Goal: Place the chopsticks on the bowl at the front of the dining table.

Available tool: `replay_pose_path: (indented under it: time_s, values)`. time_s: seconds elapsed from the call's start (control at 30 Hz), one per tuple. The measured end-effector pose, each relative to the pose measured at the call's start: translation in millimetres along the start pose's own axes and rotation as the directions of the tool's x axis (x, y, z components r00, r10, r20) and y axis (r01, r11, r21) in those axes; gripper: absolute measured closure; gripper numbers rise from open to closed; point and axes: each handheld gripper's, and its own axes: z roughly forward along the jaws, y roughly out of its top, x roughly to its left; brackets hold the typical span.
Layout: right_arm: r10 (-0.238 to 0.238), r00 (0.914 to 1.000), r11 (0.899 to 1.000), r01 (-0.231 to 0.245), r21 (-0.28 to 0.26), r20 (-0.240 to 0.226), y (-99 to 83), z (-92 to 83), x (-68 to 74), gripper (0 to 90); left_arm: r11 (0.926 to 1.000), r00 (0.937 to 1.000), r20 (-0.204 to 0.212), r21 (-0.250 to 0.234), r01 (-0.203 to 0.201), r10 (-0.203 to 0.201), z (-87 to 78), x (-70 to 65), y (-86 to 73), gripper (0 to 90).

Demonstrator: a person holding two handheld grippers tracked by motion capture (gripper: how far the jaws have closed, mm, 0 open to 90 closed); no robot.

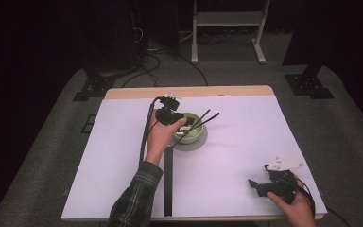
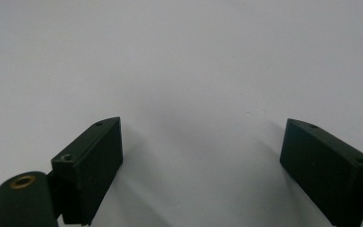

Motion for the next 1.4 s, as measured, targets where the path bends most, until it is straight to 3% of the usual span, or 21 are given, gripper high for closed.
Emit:
replay_pose_path:
  time_s: [0.23,0.53,0.7,0.9,1.07,1.13,1.27,1.4]
  values:
    - [0.000,1.0000,1.000,0.000,0.000,0.000,0.0,0.0,0.0,12.3,0.9999,0.9995,-0.030,-0.014,0.010,-0.011,-18.3,10.0,-10.9,36.9]
    - [0.001,1.0000,1.000,-0.001,0.001,0.000,0.1,0.0,0.0,12.3,0.9998,0.9940,-0.109,-0.020,-0.002,-0.001,-38.8,16.4,-29.0,15.6]
    - [0.001,1.0000,1.000,-0.001,0.001,0.000,0.1,0.1,-0.1,12.3,0.9998,0.9929,-0.119,-0.017,-0.008,0.006,-48.2,19.2,-35.6,1.2]
    - [0.001,1.0000,1.000,-0.001,0.001,0.000,0.1,0.0,0.0,12.3,0.9995,0.9880,-0.154,-0.028,0.013,-0.017,-58.8,25.9,-45.5,1.2]
    - [0.000,1.0000,1.000,0.000,0.000,0.000,0.1,0.1,-0.2,12.3,0.9994,0.9799,-0.199,-0.034,0.008,-0.015,-66.1,33.7,-56.3,1.2]
    - [0.001,1.0000,1.000,-0.001,0.001,0.000,0.1,0.1,-0.1,12.3,0.9994,0.9792,-0.202,-0.034,0.010,-0.017,-66.8,35.0,-58.1,0.0]
    - [0.002,1.0000,1.000,-0.002,0.001,0.001,0.1,0.1,0.0,12.3,0.9992,0.9720,-0.233,-0.030,0.026,-0.032,-67.7,44.2,-72.1,0.0]
    - [0.002,1.0000,1.000,-0.002,0.002,0.000,0.1,0.1,0.0,12.3,0.9993,0.9705,-0.238,-0.018,0.033,-0.037,-65.8,50.6,-81.7,0.0]
